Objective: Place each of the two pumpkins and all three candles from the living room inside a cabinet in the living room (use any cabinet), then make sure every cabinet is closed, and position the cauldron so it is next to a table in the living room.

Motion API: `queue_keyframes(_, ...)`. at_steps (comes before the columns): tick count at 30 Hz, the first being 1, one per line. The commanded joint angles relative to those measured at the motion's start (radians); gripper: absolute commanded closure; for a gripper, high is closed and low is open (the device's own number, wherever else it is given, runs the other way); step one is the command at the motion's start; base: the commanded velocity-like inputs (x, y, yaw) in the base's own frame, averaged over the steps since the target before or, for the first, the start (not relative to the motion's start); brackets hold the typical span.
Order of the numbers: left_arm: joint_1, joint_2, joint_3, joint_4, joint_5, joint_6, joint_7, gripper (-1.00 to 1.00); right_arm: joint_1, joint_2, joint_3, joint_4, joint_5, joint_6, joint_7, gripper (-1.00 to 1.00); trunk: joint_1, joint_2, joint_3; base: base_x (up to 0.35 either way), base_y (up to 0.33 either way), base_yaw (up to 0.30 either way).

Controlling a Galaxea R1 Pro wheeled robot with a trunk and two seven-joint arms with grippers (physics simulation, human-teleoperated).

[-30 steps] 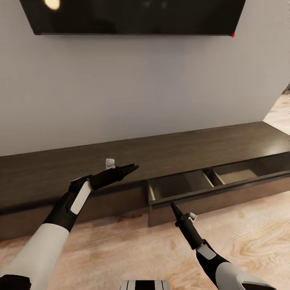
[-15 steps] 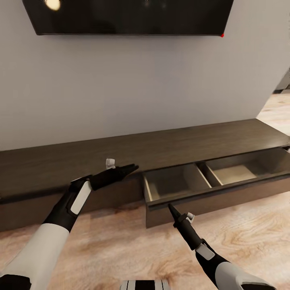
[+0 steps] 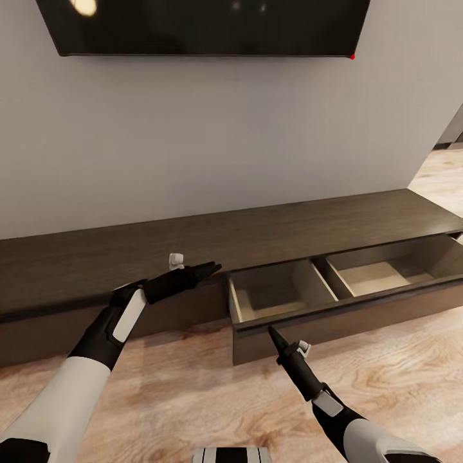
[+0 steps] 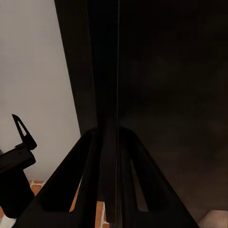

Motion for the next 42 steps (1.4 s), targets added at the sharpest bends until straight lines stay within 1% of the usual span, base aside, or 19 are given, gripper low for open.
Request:
queue_keyframes(1, 0.000, 0.001, -0.003, 0.000, 0.009, 0.009, 0.001, -1.00, 0.000, 0.000, -0.047, 0.001, -0.001, 0.012, -0.014, 1.00, 0.000, 0.000, -0.001, -0.028, 0.000, 0.000)
queue_keyframes(12, 0.000, 0.001, -0.003, 0.000, 0.009, 0.009, 0.001, -1.00, 0.000, 0.000, -0.047, 0.001, -0.001, 0.012, -0.014, 1.00, 0.000, 0.000, -0.001, -0.107, 0.000, 0.000)
queue_keyframes(42, 0.000, 0.001, -0.003, 0.000, 0.009, 0.009, 0.001, -1.00, 0.000, 0.000, -0.047, 0.001, -0.001, 0.012, -0.013, 1.00, 0.000, 0.000, -0.001, -0.010, 0.000, 0.000)
